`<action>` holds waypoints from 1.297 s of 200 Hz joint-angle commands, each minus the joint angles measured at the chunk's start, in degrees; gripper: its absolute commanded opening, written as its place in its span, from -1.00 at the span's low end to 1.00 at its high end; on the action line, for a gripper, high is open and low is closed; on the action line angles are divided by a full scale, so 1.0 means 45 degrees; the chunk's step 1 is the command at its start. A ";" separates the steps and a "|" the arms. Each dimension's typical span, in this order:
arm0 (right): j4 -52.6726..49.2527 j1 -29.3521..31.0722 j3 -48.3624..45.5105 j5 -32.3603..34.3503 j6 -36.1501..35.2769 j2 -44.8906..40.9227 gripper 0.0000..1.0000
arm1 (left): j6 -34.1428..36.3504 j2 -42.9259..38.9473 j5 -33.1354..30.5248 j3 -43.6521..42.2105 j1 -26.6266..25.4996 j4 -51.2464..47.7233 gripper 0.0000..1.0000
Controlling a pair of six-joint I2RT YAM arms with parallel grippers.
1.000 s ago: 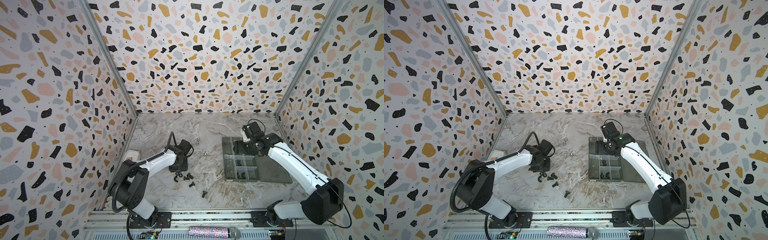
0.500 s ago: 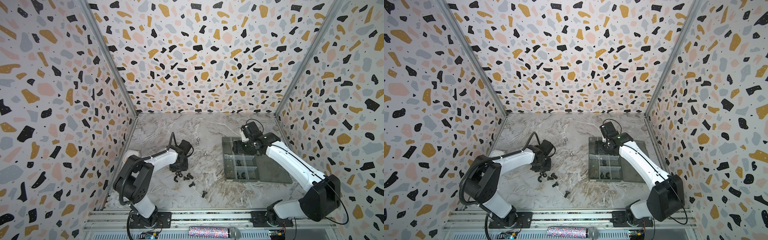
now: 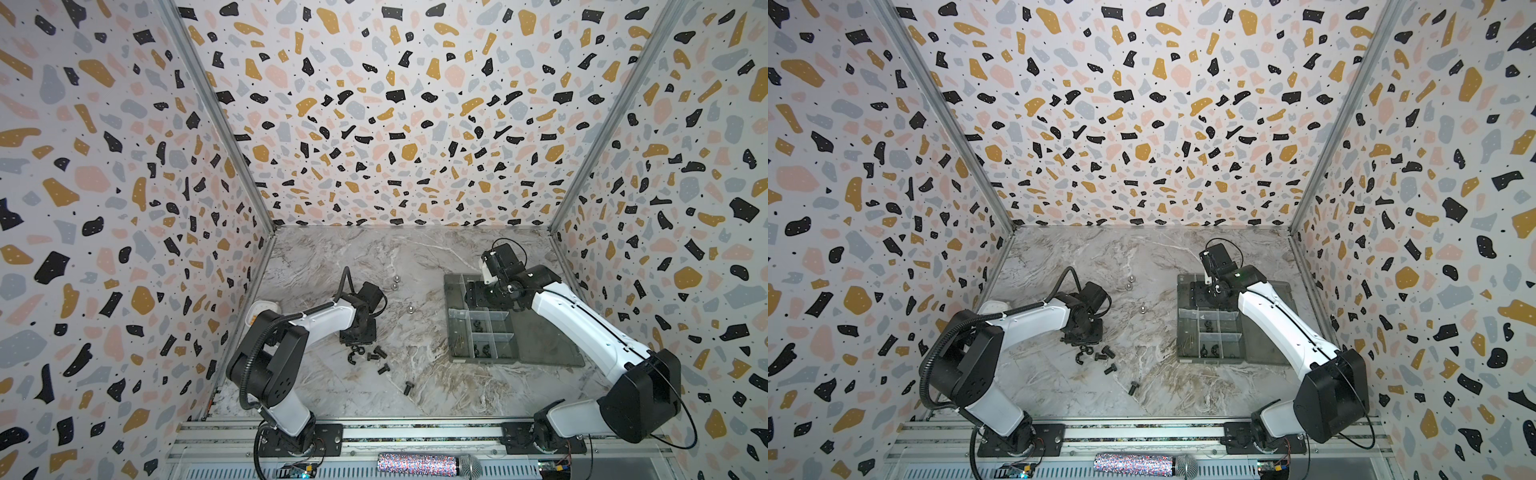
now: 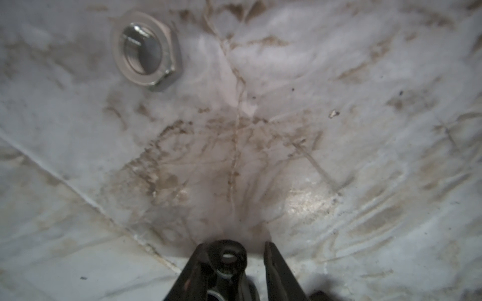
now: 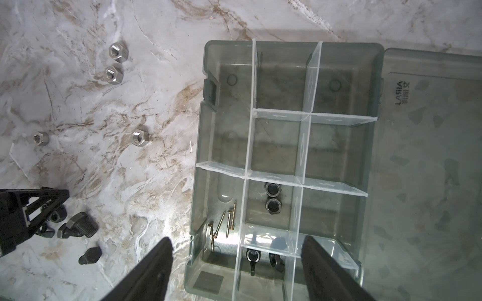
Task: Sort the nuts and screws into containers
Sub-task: 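Close the left gripper on another black wing nut and lift it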
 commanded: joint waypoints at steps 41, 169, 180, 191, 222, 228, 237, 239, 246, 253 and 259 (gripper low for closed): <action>-0.0408 -0.0020 -0.0060 0.0277 -0.0252 -0.0283 0.59 | 0.0098 0.0603 0.0400 -0.0151 0.0061 0.0185 -0.32; -0.0499 -0.0403 -0.0510 0.0160 -0.0441 -0.0752 0.59 | -0.0137 0.0832 0.0460 -0.0097 -0.1044 -0.0232 -0.35; -0.0488 -0.0415 -0.0529 0.0150 -0.0461 -0.0779 0.59 | -0.0171 0.0841 0.0461 -0.0096 -0.1108 -0.0241 -0.35; -0.0505 -0.0430 -0.0548 0.0139 -0.0479 -0.0808 0.59 | -0.0214 0.0838 0.0460 -0.0114 -0.1159 -0.0226 -0.35; -0.0500 -0.0483 -0.0664 0.0122 -0.0484 -0.0912 0.59 | -0.0157 0.1006 0.0461 -0.0083 -0.1247 -0.0147 -0.49; -0.0519 -0.0470 -0.0702 0.0120 -0.0500 -0.0929 0.59 | -0.0137 0.1067 0.0443 -0.0039 -0.1267 -0.0151 -0.54; -0.0525 -0.0487 -0.0716 0.0120 -0.0500 -0.0973 0.59 | -0.0137 0.1143 0.0407 0.0017 -0.1296 -0.0138 -0.57; -0.0522 -0.0488 -0.0723 0.0120 -0.0485 -0.0986 0.59 | -0.0137 0.1157 0.0404 0.0030 -0.1289 -0.0140 -0.57; -0.0552 -0.0488 -0.0734 0.0120 -0.0500 -0.1015 0.59 | -0.0103 0.1188 0.0402 0.0128 -0.1305 -0.0152 -0.58; -0.0559 -0.0513 -0.0725 0.0130 -0.0500 -0.1052 0.59 | -0.0098 0.1222 0.0383 0.0223 -0.1306 -0.0174 -0.58; -0.0579 -0.0541 -0.0728 0.0156 -0.0495 -0.1056 0.59 | -0.0098 0.1237 0.0383 0.0305 -0.1306 -0.0194 -0.58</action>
